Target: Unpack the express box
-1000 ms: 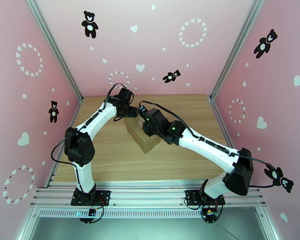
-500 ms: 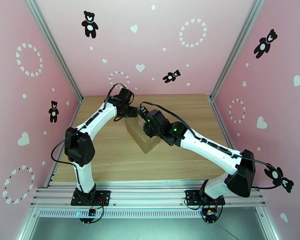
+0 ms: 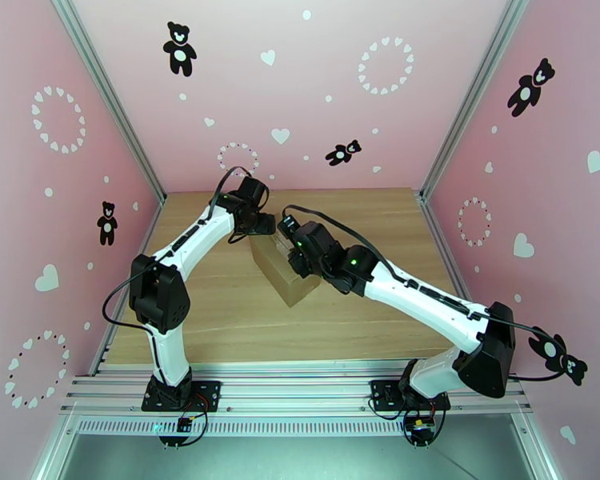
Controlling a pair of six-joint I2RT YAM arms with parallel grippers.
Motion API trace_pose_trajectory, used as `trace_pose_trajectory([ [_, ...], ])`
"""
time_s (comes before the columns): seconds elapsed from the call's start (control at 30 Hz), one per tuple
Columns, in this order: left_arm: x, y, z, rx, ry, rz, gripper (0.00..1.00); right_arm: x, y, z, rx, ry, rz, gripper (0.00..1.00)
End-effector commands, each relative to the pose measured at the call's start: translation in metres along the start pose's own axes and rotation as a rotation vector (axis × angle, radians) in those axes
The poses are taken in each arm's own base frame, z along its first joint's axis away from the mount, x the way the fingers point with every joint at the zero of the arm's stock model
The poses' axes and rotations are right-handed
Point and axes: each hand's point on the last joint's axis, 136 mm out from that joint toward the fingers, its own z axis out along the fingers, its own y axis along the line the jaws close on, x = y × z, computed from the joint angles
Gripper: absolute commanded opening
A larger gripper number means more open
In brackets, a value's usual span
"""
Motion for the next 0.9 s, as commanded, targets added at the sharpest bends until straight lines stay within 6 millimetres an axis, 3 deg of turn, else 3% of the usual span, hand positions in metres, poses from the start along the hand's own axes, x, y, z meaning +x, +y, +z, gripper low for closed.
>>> trace_pose_trajectory([
  [0.0,0.020,0.038,0.023,-0.168,0.067,-0.017,0.77,0.016,-0.001,-0.013,0.000,0.045,-0.010,0.00],
  [0.87,0.017,0.038,0.012,-0.162,0.033,-0.046,0.77,0.019,0.000,-0.012,0.000,0.051,-0.007,0.00],
])
